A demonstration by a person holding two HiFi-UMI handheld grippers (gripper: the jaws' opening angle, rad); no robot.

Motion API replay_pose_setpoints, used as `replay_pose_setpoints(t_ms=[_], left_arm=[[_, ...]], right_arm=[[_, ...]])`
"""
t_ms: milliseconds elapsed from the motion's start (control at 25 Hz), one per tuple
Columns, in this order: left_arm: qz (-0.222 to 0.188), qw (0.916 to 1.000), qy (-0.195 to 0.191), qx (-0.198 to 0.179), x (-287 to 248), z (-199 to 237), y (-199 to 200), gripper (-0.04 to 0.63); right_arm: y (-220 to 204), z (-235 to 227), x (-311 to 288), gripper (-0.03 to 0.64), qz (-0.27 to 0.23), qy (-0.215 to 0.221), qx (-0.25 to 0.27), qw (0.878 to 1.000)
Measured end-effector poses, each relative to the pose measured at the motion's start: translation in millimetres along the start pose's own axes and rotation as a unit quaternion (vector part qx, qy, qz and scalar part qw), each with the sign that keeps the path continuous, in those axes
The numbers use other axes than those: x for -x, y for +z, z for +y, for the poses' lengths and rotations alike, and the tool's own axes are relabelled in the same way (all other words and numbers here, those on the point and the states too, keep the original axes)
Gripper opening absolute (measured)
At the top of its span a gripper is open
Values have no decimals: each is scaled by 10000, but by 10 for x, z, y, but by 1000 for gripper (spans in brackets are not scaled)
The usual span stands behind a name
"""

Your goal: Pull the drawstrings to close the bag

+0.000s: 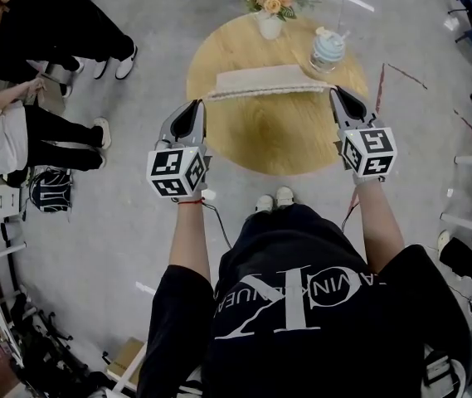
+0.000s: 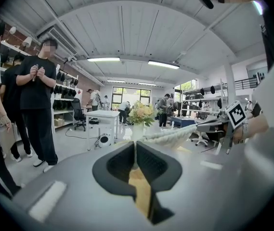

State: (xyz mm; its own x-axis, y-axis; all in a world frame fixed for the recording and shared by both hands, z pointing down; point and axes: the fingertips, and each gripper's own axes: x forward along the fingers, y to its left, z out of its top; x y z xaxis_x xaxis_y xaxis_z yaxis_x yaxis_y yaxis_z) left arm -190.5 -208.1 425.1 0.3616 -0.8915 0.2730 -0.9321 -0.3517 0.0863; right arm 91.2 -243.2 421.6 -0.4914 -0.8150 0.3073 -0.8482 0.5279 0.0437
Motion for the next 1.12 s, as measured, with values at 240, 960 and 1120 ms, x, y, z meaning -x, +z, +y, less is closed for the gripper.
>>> replay_pose_setpoints(t_ms=[240, 960, 1120], left_arm=[[32, 9997, -215, -145, 95, 2, 38, 23], [150, 9810, -814, -1756, 526, 257, 659, 18], [153, 9762, -854, -1988, 410, 216, 853, 20]], right_arm=[[102, 56, 43, 25, -149, 279, 227, 9992], [512, -160, 421, 17, -108, 1592, 2209, 9621], [573, -248, 375, 17, -152, 1489, 2247, 9629]])
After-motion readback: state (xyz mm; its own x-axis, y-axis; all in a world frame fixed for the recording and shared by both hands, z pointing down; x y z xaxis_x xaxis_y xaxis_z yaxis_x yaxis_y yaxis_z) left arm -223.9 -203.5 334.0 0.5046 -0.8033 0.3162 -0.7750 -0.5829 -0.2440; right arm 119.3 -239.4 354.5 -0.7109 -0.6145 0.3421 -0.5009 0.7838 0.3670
